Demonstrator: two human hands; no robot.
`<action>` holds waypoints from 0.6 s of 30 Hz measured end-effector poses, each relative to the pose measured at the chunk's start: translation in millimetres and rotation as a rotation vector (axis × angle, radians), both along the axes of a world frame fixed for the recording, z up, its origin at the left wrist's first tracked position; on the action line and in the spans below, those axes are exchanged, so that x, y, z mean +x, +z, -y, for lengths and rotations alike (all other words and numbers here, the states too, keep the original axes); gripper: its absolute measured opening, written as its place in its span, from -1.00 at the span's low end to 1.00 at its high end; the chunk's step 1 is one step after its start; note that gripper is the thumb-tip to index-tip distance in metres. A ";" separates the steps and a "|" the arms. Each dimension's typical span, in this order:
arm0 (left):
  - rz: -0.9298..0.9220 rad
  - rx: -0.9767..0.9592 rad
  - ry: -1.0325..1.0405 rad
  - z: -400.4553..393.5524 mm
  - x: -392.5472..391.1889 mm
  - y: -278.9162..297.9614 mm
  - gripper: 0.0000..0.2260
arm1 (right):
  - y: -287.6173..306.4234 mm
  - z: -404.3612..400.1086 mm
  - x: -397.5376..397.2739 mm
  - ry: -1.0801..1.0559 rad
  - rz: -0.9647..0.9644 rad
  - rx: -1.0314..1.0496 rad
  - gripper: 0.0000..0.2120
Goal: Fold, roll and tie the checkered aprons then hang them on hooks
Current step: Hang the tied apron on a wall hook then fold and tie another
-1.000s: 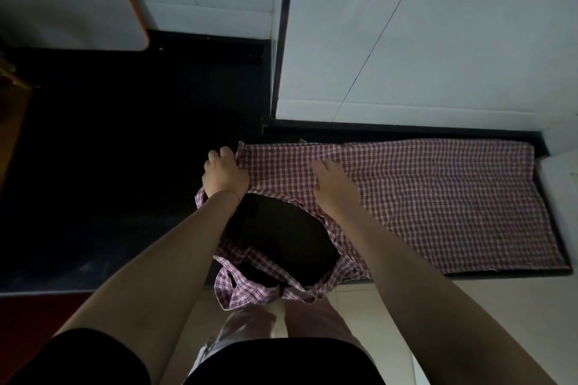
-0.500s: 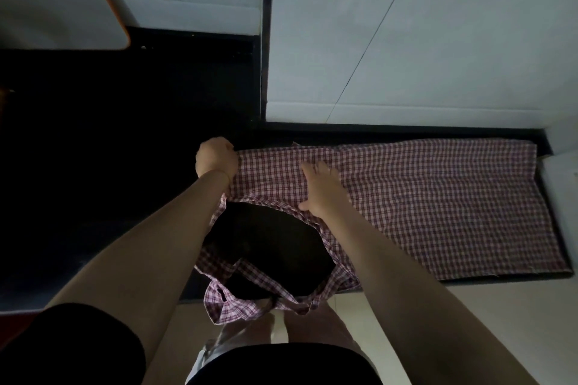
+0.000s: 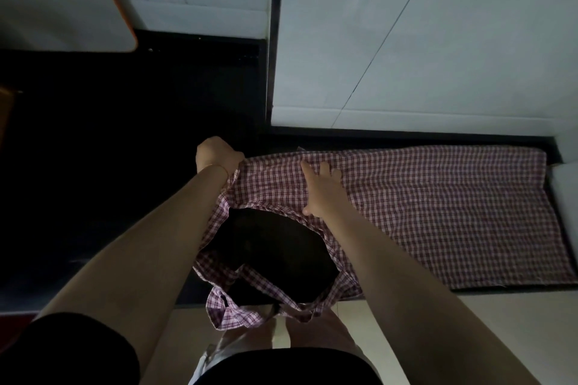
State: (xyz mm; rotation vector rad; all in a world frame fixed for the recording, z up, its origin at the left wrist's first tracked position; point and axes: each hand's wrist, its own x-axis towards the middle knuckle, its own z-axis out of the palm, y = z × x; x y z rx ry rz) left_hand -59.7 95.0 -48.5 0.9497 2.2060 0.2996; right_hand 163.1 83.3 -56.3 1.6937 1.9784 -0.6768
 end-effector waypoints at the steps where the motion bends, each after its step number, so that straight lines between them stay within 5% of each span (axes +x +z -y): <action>1: 0.004 0.017 0.013 0.9 -0.1 1.6 -0.80 | 0.2 0.2 0.4 -0.001 -0.002 0.002 0.08; 9: 0.443 0.094 0.471 5.9 -9.8 -2.8 -0.82 | 1.2 2.5 0.7 -0.006 0.003 0.011 0.09; 18: 0.237 0.084 0.214 11.8 3.3 1.3 -0.97 | 0.7 2.8 1.0 0.000 0.009 0.021 0.08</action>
